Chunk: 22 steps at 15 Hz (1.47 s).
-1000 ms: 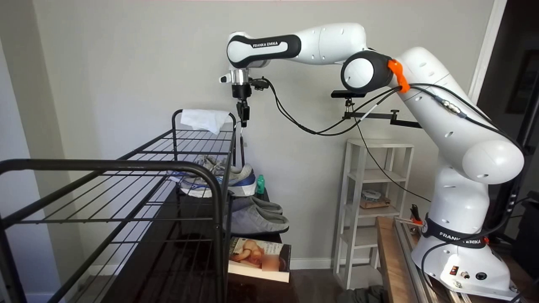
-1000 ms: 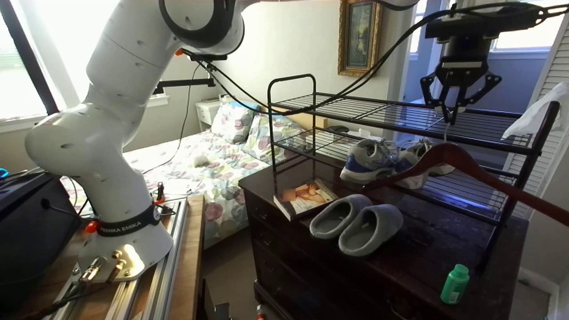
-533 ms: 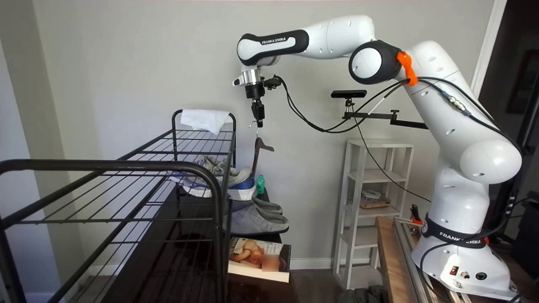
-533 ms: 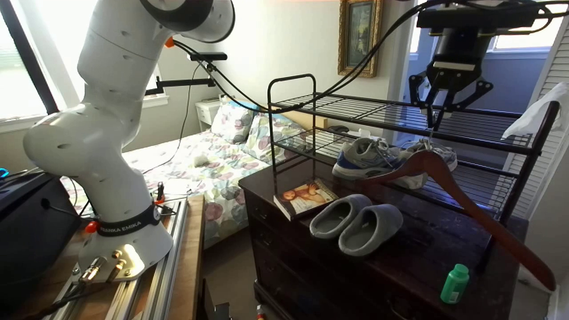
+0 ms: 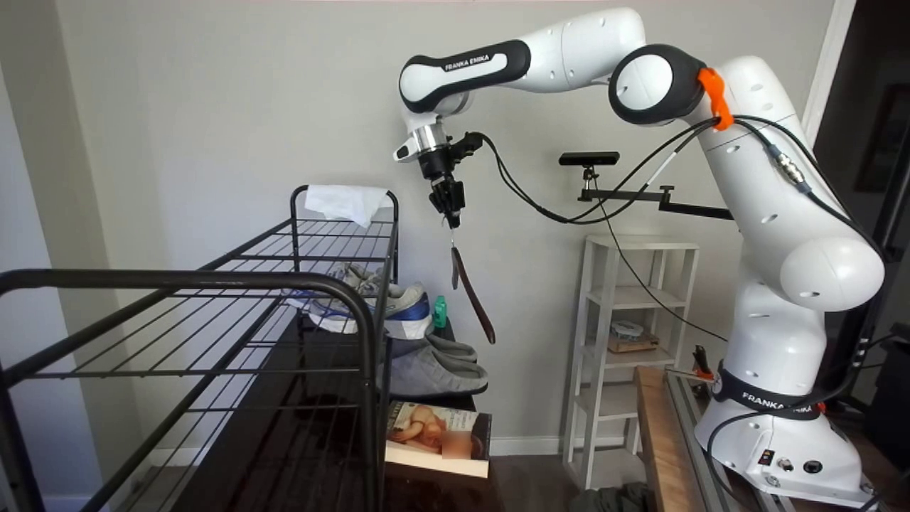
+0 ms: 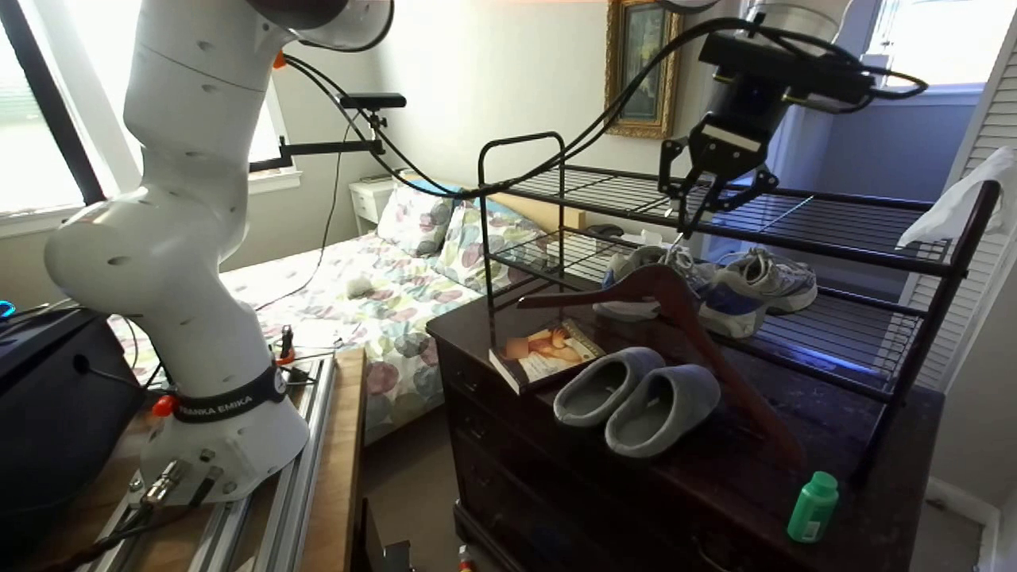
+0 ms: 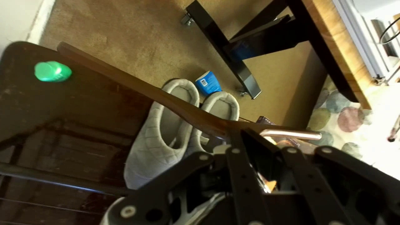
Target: Move the hanger to the left
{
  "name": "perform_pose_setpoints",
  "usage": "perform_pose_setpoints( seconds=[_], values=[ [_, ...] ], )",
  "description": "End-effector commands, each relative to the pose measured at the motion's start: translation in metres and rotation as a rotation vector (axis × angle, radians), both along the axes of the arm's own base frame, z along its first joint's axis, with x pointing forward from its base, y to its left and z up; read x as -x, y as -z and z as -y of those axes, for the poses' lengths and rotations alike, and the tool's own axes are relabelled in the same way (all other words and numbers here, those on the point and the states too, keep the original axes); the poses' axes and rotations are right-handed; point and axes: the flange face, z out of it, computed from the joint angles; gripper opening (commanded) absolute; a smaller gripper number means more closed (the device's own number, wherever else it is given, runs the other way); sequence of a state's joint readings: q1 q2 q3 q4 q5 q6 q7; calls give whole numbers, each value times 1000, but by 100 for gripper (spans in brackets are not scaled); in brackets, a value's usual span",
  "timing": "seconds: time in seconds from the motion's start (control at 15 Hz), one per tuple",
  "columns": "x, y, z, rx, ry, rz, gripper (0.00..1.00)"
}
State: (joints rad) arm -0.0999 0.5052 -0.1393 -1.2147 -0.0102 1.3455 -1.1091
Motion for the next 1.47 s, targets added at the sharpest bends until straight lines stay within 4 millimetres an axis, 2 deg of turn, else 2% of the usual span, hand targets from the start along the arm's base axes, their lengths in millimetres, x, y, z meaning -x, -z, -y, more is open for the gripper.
perform_pose_setpoints(
  seconds=[0.0,0.07,0.13,0.27,0.4,0.47,0.67,1.07,1.4],
  values=[
    [-1,25,-55,-32,-145,-71,2],
    [0,26,-65,-35,-189,-90,2],
    [-5,25,-50,-35,-110,-52,9],
    [-7,31,-70,-36,-159,-71,9],
    [-6,30,-71,-39,-170,-74,9],
    [-6,30,-68,-40,-169,-75,2],
    [-3,34,-84,21,-124,-49,2],
    [39,38,-151,137,-55,31,2],
    [72,26,-197,187,55,243,2]
  ],
)
